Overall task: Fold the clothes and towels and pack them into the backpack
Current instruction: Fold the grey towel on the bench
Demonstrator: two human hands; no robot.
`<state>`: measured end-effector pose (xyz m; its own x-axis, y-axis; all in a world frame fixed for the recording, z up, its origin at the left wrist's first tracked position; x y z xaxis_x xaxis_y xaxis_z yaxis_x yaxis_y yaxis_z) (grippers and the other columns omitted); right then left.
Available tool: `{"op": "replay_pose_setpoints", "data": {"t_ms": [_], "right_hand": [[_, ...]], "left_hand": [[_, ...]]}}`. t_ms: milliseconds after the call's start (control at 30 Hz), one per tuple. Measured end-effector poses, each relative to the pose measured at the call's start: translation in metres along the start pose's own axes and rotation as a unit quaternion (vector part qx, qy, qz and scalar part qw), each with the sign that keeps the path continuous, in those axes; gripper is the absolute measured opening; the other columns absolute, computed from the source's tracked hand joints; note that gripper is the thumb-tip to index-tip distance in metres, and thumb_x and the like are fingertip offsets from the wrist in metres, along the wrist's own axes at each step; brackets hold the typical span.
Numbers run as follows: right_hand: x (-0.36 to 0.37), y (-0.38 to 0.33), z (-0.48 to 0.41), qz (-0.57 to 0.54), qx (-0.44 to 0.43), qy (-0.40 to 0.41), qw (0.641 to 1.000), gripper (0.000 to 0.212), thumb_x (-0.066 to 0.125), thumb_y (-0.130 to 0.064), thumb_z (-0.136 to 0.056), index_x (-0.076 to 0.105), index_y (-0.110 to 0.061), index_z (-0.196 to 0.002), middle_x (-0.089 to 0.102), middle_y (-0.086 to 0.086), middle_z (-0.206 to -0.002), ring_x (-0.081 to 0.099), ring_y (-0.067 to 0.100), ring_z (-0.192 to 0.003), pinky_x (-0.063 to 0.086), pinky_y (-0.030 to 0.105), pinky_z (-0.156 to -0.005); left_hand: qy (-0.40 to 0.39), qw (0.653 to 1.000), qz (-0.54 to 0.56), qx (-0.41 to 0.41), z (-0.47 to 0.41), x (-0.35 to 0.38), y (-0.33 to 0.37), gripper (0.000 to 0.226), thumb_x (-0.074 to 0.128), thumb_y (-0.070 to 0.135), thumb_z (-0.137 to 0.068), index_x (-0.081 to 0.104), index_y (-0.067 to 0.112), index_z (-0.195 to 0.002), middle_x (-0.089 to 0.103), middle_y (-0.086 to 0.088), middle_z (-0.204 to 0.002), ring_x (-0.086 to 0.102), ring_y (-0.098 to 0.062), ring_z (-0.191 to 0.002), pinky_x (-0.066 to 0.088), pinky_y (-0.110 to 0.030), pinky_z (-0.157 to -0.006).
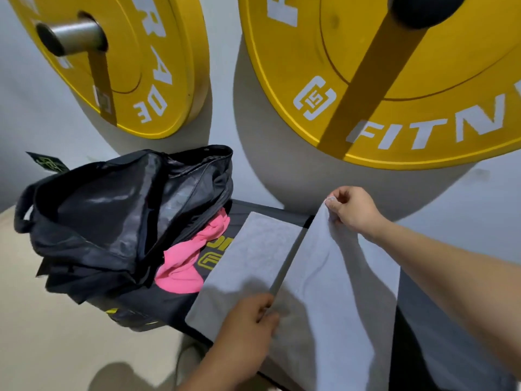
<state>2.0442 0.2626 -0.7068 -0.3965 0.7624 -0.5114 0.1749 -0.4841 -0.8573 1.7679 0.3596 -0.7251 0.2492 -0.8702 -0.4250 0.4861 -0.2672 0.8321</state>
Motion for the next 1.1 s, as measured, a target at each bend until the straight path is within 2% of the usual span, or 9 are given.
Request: {"op": "replay_pose_setpoints", "data": {"t_ms": [133,267,467,567,667,733,900,1000,1100], "right_hand": [[0.046,-0.043,-0.015,0.055,-0.058,0.005,0.997,0.019,0.061,-0.022,-0.092,0.063,-0.015,-0.074,0.061,0.001,-0.068,0.057,0.021,-0.07,0.047,0.031,-0.068],[0.104,-0.061,-0.034,0.094,-0.072,-0.039,0.992,0.022,0.06,-0.023,-0.092,0.064,-0.009,-0.076,0.067,0.005,-0.072,0.06,0.022,-0.074,0.048,0.029,-0.068],[0.179,-0.043,-0.052,0.182,-0.058,-0.071,0.979,0.016,0.058,-0.026,-0.092,0.058,-0.02,-0.077,0.061,0.001,-0.077,0.055,0.024,-0.078,0.04,0.028,-0.067],[0.192,-0.034,-0.055,0.196,-0.043,-0.074,0.977,0.015,0.062,-0.026,-0.09,0.058,-0.024,-0.076,0.062,-0.001,-0.079,0.055,0.021,-0.08,0.039,0.026,-0.068],[0.197,-0.027,-0.056,0.183,-0.032,-0.072,0.98,0.019,0.066,-0.026,-0.087,0.06,-0.024,-0.069,0.07,0.0,-0.079,0.061,0.022,-0.083,0.048,0.03,-0.075],[0.199,-0.024,-0.058,0.18,-0.028,-0.068,0.981,0.024,0.069,-0.025,-0.085,0.059,-0.025,-0.063,0.072,-0.001,-0.08,0.063,0.022,-0.084,0.051,0.032,-0.079],[0.203,-0.025,-0.065,0.188,-0.038,-0.071,0.979,0.024,0.07,-0.023,-0.084,0.062,-0.024,-0.062,0.068,-0.007,-0.073,0.063,0.018,-0.08,0.048,0.027,-0.074],[0.202,-0.027,-0.065,0.183,-0.043,-0.064,0.98,0.019,0.069,-0.022,-0.086,0.065,-0.024,-0.067,0.063,-0.009,-0.07,0.059,0.016,-0.078,0.042,0.025,-0.07],[0.188,-0.03,-0.062,0.127,-0.04,-0.028,0.991,0.017,0.071,-0.022,-0.084,0.068,-0.021,-0.067,0.069,-0.005,-0.073,0.064,0.017,-0.08,0.048,0.027,-0.075]], "left_hand": [[0.032,0.999,0.006,-0.028,-0.005,-0.059,-0.027,0.031,0.058,0.006,-0.086,0.075,0.032,-0.085,0.075,0.009,-0.084,0.07,-0.006,-0.084,0.053,-0.029,-0.079],[0.094,0.993,0.012,-0.067,-0.017,-0.102,-0.07,0.037,0.062,0.011,-0.082,0.069,0.047,-0.078,0.075,0.006,-0.079,0.071,-0.008,-0.081,0.054,-0.034,-0.081],[0.191,0.972,0.035,-0.13,-0.032,-0.124,-0.124,0.045,0.071,0.008,-0.079,0.069,0.045,-0.054,0.068,0.009,-0.055,0.057,0.007,-0.048,0.045,-0.015,-0.059],[0.232,0.964,-0.016,-0.131,-0.033,-0.126,-0.135,0.041,0.078,0.015,-0.074,0.062,0.046,-0.053,0.068,0.001,-0.07,0.057,0.004,-0.056,0.041,-0.007,-0.057],[0.283,0.951,-0.043,-0.116,-0.031,-0.127,-0.143,0.053,0.083,0.009,-0.064,0.059,0.051,-0.042,0.058,0.001,-0.081,0.055,0.012,-0.075,0.038,0.0,-0.064],[0.285,0.95,-0.047,-0.123,-0.03,-0.126,-0.146,0.055,0.086,0.01,-0.06,0.058,0.055,-0.044,0.06,0.004,-0.079,0.054,0.012,-0.078,0.039,0.0,-0.064],[0.231,0.963,-0.066,-0.12,-0.035,-0.122,-0.141,0.034,0.084,0.025,-0.065,0.059,0.041,-0.05,0.065,0.012,-0.074,0.05,0.017,-0.08,0.04,-0.002,-0.065],[0.228,0.964,-0.064,-0.12,-0.035,-0.127,-0.142,0.036,0.085,0.034,-0.064,0.058,0.049,-0.045,0.058,0.039,-0.071,0.056,0.012,-0.073,0.04,-0.003,-0.063],[0.252,0.958,-0.04,-0.133,-0.028,-0.133,-0.136,0.02,0.084,0.038,-0.064,0.068,0.041,-0.053,0.062,0.03,-0.058,0.059,0.005,-0.062,0.039,-0.003,-0.057]]}}
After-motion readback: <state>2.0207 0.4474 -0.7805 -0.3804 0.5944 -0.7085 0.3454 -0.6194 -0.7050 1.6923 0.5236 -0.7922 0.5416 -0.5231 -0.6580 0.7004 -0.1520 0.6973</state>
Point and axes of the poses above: each hand's wrist, its own z-axis away from the middle knuckle, its own x-axis out of the palm, y = z × x, the point moved 7 cm from there along -z, towards the middle knuckle
